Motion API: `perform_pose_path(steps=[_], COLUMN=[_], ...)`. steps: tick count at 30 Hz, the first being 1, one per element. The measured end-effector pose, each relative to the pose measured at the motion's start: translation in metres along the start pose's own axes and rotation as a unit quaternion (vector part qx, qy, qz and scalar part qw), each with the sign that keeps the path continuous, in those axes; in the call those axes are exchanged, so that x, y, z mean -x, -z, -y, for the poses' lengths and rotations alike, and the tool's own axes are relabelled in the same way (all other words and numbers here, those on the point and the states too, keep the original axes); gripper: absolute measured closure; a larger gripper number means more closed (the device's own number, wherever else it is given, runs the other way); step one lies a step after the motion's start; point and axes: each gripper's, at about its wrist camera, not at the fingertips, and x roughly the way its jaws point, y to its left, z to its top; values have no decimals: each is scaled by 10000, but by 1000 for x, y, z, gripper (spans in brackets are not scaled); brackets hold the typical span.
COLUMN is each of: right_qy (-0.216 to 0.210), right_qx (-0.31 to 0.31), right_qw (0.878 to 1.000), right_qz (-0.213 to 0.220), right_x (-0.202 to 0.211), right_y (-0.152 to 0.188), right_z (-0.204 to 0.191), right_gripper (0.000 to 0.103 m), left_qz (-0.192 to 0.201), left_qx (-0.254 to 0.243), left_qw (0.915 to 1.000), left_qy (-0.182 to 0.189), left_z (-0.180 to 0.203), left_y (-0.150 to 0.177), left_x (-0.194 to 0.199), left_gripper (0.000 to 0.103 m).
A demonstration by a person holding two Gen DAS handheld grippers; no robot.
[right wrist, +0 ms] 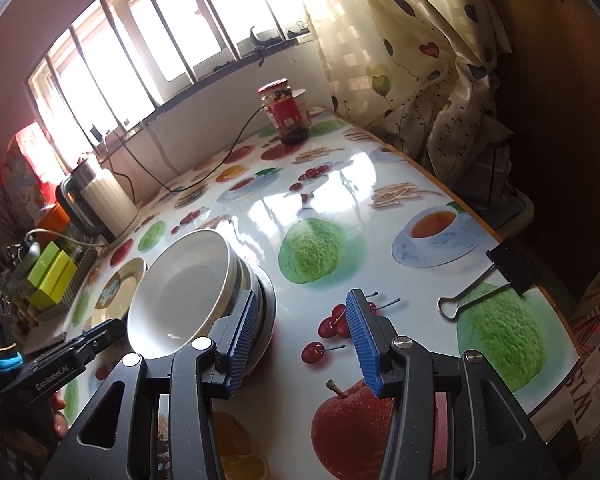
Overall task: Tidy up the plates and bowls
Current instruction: 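Close the left gripper on the bowl stack rim while the right gripper grips it too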
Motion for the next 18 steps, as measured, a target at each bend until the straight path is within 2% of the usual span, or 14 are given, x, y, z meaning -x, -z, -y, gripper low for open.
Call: perform_pose_path(steps=[6,9,12,18], right_qy=[-261,-521,-822,-1417], right_qx=[-201,-423,-783,-1249], right_qw=[9993,9975,9930,9809], right_qz=[-150,-222,-340,-458], right_x=[-13,-20,-28,-38], right_y=[6,7,10,12], right_z=[8,15,25,36], right_gripper=[57,57,57,60], left_qz=[-96,-131,-193,-228], left_qx=[334,461,703,831], left_qw=[9990,9981,9956,9926], left_qy=[276,393,583,858], left_z=[-5,-7,-15,-19], left_y=[3,4,5,3], left_x=[-9,-13,-18,-25], left_gripper=[79,79,79,79])
